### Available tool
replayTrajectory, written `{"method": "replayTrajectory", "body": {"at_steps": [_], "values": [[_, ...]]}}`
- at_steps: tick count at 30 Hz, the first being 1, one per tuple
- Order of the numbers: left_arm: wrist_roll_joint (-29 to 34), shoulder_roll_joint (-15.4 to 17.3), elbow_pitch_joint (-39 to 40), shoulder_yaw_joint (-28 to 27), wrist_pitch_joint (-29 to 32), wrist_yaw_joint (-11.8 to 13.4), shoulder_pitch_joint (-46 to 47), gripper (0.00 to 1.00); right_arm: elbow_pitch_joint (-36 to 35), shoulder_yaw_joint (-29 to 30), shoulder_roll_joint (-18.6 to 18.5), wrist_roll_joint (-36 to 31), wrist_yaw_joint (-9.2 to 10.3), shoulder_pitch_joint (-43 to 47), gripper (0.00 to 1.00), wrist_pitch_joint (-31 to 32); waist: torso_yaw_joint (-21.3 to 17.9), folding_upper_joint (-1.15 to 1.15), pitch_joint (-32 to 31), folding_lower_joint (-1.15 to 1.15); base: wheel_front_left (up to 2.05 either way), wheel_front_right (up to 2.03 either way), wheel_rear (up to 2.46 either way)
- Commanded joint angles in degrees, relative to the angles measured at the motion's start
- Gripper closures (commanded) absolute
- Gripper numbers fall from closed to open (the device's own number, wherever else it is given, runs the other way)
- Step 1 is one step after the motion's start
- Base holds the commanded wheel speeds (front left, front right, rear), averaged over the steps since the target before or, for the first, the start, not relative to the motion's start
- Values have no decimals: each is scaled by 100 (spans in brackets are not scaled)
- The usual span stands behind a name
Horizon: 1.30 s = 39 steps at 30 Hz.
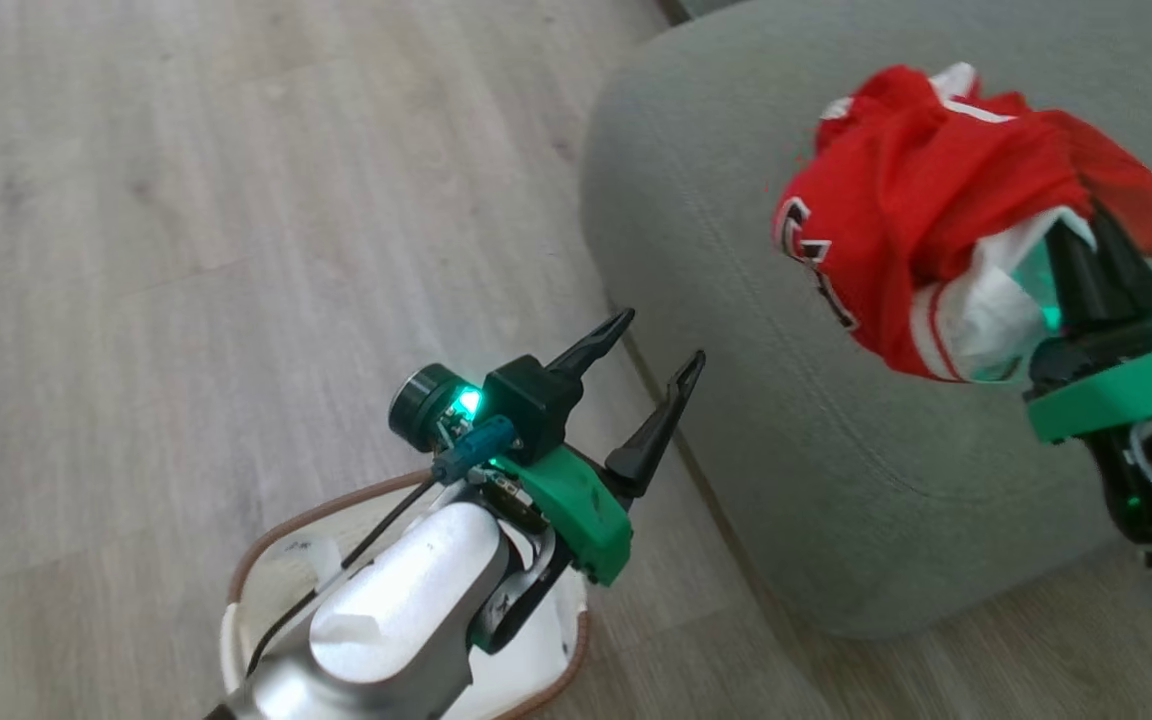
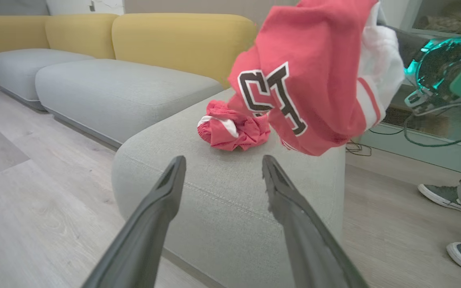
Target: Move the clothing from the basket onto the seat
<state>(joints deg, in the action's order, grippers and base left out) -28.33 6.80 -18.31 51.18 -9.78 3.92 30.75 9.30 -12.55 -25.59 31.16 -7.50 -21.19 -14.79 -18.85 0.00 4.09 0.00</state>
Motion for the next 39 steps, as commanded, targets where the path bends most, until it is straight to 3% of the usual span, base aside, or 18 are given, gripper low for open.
{"method": "replayTrajectory", "body": {"at_steps": [1, 10, 23, 31, 39], "values": [[58, 1, 101, -182, -92, -29, 335, 0, -272, 90, -136, 9, 1, 6, 100, -21, -230, 0, 71, 0, 0, 0, 0], [68, -14, -131, -154, -180, -61, 457, 0, -534, 392, -59, -33, 1, 292, 100, -21, -715, 0, 147, 0, 0, 0, 0], [62, -101, -277, -78, -220, -84, 620, 0, -638, 668, -127, 35, 1, 236, 100, -21, -843, 0, 358, 0, 0, 0, 0], [102, -183, -342, -5, -176, -100, 904, 0, -97, 800, -595, 229, 1, -637, 100, -21, -645, 0, 800, 0, 0, 0, 0], [280, -284, -430, 188, 22, -89, 1435, 0, 822, 507, -1279, 510, 1, -1831, 100, -21, -297, 0, 1553, 0, 0, 0, 0]]}}
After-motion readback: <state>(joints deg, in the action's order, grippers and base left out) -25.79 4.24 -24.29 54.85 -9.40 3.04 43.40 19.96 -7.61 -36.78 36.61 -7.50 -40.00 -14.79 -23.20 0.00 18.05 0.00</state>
